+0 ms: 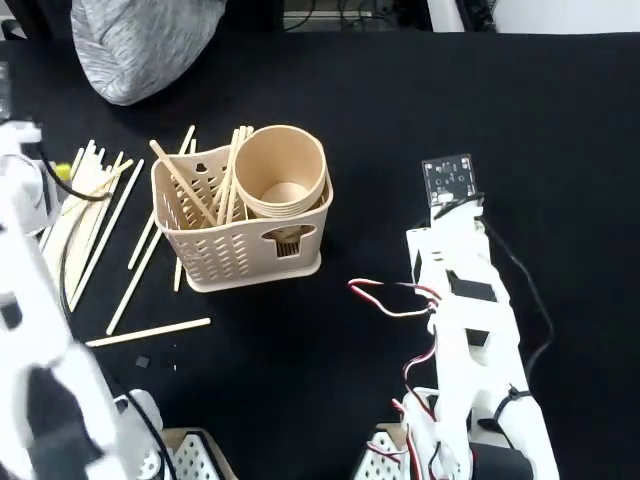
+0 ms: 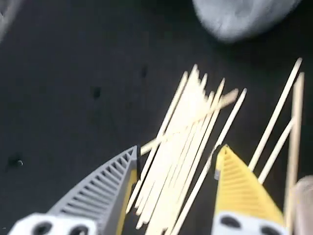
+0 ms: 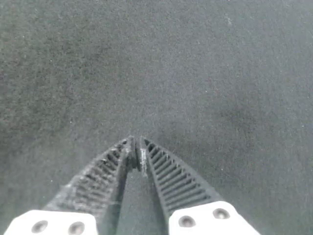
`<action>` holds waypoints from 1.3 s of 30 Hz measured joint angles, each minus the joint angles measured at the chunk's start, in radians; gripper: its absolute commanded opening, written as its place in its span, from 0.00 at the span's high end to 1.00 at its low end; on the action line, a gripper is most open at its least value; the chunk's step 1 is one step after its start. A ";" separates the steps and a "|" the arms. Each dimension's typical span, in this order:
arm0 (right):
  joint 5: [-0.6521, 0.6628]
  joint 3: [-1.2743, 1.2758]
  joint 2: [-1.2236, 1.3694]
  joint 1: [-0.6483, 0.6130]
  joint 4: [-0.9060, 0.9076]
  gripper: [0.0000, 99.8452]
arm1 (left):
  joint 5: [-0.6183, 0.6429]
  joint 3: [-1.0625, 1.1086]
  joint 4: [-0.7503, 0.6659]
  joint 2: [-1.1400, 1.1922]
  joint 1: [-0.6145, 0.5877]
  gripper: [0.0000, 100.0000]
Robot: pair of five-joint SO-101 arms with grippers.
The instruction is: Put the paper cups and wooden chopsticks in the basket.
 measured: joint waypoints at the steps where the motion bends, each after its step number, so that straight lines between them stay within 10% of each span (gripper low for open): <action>1: 0.000 0.000 0.000 0.000 0.000 0.98 | -0.051 -0.028 0.000 0.075 -0.003 0.74; 21: 0.000 0.000 0.000 0.000 0.000 0.98 | -0.523 -0.766 0.040 1.177 -0.023 0.82; 25: 0.000 0.000 0.000 0.000 0.000 0.98 | -0.526 -0.904 0.175 1.267 -0.018 0.98; 39: 0.000 0.000 0.000 0.000 0.000 0.98 | -0.400 -1.188 0.647 1.364 0.037 0.97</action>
